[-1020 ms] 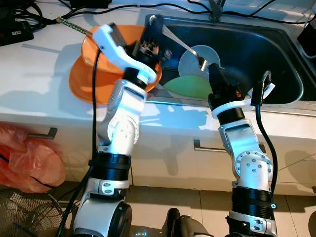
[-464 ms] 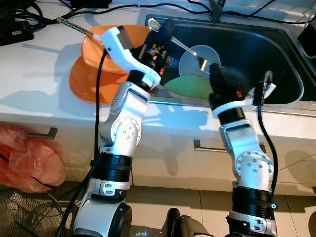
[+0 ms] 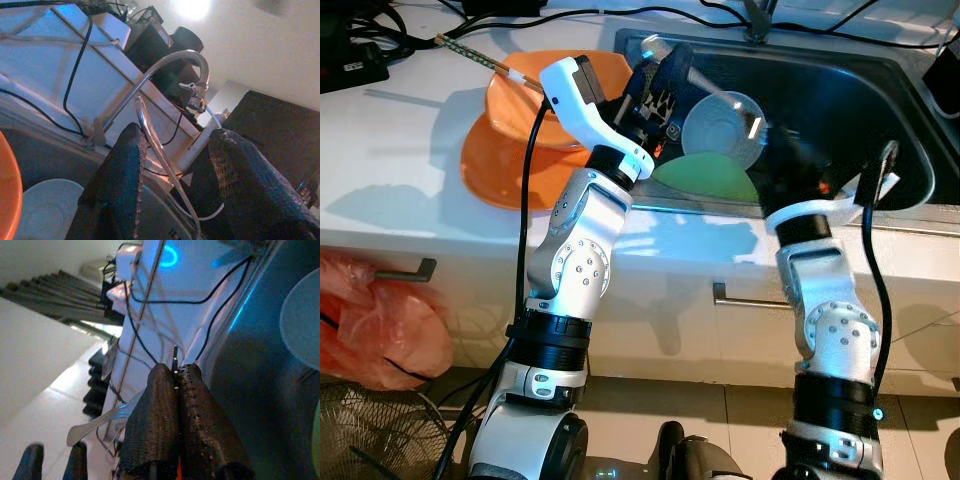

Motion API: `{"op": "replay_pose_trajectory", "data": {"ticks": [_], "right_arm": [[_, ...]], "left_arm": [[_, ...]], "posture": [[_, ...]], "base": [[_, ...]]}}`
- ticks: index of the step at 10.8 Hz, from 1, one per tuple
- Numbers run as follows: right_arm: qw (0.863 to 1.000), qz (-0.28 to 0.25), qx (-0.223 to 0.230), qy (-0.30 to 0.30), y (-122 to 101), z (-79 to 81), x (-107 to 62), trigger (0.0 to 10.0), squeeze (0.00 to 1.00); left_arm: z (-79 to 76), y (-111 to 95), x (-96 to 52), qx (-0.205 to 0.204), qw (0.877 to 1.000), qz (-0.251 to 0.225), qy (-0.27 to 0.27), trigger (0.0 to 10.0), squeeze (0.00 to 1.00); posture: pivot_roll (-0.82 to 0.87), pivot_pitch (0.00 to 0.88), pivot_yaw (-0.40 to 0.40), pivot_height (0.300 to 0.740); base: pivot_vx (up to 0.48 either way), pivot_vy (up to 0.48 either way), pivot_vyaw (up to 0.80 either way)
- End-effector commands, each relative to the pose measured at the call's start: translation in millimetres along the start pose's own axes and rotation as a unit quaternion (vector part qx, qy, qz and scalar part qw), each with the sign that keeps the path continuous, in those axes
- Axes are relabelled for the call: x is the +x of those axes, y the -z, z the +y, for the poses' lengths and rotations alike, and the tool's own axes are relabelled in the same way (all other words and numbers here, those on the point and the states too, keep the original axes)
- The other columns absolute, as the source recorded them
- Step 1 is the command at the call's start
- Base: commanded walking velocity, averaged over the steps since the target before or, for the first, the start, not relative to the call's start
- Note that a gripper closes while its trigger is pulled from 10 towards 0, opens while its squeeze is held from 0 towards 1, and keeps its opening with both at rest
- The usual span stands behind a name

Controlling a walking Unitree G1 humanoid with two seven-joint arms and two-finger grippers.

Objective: Kitchen organization

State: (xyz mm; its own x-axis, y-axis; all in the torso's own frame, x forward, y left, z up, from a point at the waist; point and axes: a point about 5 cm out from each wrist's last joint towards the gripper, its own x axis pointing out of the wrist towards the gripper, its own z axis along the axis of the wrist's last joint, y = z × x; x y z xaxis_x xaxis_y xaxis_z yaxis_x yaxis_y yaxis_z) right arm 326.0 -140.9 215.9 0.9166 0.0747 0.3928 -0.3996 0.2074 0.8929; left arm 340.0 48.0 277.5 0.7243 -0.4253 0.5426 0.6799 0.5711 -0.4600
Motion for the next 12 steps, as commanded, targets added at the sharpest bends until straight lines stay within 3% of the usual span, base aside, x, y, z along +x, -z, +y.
{"op": "replay_pose_trajectory", "data": {"ticks": [1,3,4,5,6,7,8,11,12], "right_arm": [[0.999,-0.037,0.033,-0.009,-4.3,8.6,9.6,0.0,0.0],[0.998,-0.059,0.031,-0.005,-12.4,9.1,14.0,0.0,0.0],[0.997,-0.071,-0.009,0.001,-19.5,8.9,17.9,0.0,0.0],[0.996,-0.083,-0.032,0.007,-25.9,8.4,20.9,0.0,0.0],[0.995,-0.087,-0.046,0.01,-28.7,8.1,22.2,9.2,0.0],[0.993,-0.089,-0.073,0.014,-31.4,7.0,23.3,10.0,0.0],[0.991,-0.093,-0.09,0.023,-32.9,4.2,23.5,10.0,0.0],[0.965,-0.114,-0.231,0.053,-42.3,-4.5,23.2,10.0,0.0],[0.958,-0.111,-0.257,0.058,-42.4,-6.6,23.0,10.0,0.0]], "left_arm": [[-16.5,16.2,-1.1,-0.027,0.999,0.012,0.023,10.0,0.0],[-17.5,17.1,-1.3,-0.025,0.999,0.015,0.026,10.0,0.0],[-17.6,18.2,-1.9,-0.017,0.999,0.019,0.026,10.0,0.0],[-16.5,19.3,-4.0,0.019,0.999,0.024,0.021,10.0,0.0],[-17.2,19.5,-5.5,0.058,0.998,0.029,0.021,10.0,0.0],[-17.4,18.5,-8.8,0.141,0.989,0.034,0.021,10.0,0.0],[-15.3,20.3,-14.0,0.207,0.977,0.04,0.019,10.0,0.0],[-6.6,35.1,-35.7,0.273,0.96,0.063,0.009,10.0,0.0],[-5.5,38.6,-39.0,0.282,0.957,0.069,0.009,10.0,0.0]], "posture": [[0.11,0.188,-0.059,0.74],[0.11,0.187,-0.059,0.74],[0.11,0.187,-0.059,0.74],[0.11,0.185,-0.059,0.74],[0.11,0.185,-0.06,0.74],[0.11,0.184,-0.059,0.74],[0.12,0.184,-0.061,0.74],[0.12,0.178,-0.062,0.74],[0.12,0.175,-0.062,0.74]], "base": [[0.0,0.0,0.0],[0.0,0.0,0.0],[0.0,0.0,0.0],[0.0,0.0,0.0],[0.0,0.0,0.0],[0.0,0.0,0.0],[0.0,0.0,0.0],[0.0,0.0,0.0],[0.0,0.0,0.0]]}}
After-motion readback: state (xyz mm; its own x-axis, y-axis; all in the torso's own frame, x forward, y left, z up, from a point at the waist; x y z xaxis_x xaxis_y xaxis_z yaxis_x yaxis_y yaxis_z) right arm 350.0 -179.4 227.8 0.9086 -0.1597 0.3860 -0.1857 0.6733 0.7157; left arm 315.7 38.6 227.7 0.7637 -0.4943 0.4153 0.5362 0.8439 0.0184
